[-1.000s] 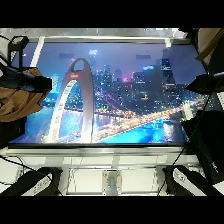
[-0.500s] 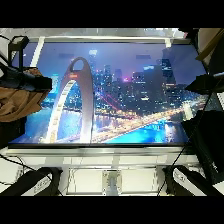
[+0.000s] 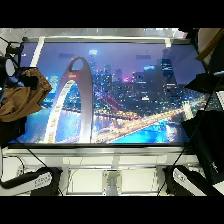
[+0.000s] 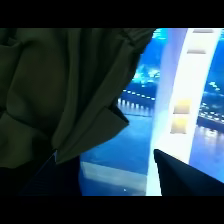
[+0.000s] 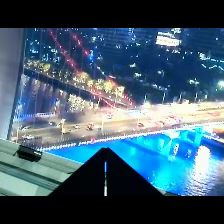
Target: Fold the clothes and pants, and hang the long-sleeved shirts on hangers.
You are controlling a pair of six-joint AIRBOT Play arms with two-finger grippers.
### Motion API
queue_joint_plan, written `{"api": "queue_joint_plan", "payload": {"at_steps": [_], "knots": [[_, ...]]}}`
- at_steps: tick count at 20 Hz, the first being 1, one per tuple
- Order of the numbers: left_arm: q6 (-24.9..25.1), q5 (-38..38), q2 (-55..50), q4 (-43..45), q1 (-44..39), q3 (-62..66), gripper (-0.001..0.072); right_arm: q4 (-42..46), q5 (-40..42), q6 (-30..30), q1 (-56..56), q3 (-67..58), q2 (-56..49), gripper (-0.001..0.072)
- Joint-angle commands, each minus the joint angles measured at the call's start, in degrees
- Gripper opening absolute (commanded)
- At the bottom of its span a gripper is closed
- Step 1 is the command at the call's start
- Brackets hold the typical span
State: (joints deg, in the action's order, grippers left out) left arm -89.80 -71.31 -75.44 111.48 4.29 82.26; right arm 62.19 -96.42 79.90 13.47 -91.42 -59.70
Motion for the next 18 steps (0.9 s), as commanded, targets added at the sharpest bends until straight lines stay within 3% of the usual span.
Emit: {"api": "queue_joint_plan", "payload": {"at_steps": [1,5,6,7,16,17,18], "knots": [[-0.48,5.92,-8.74,3.63,6.32,0.02,0.0696,-0.04,3.78,0.15,-0.07,-0.02,0.00,0.0023],[-0.44,12.76,-14.91,4.11,7.85,0.02,0.0672,-0.04,4.74,0.15,-0.07,-0.02,0.02,0.0022],[-0.44,14.25,-15.89,4.48,7.89,0.02,0.0575,-0.04,4.74,0.15,-0.07,-0.02,0.02,0.0023],[-0.44,15.21,-16.74,5.09,7.98,0.02,0.0544,-0.04,4.74,0.15,-0.07,-0.02,0.02,0.0023],[-0.46,16.09,-23.98,5.60,10.95,0.04,0.0528,0.02,6.88,0.13,-0.07,-0.02,0.00,0.0022],[-0.42,16.06,-24.35,5.55,10.93,0.02,0.0428,0.02,7.67,0.15,-0.07,-0.02,0.00,0.0023],[-0.37,16.04,-24.30,5.55,10.91,0.04,0.0191,0.02,8.20,0.13,-0.07,-0.04,0.00,0.0023]]}}
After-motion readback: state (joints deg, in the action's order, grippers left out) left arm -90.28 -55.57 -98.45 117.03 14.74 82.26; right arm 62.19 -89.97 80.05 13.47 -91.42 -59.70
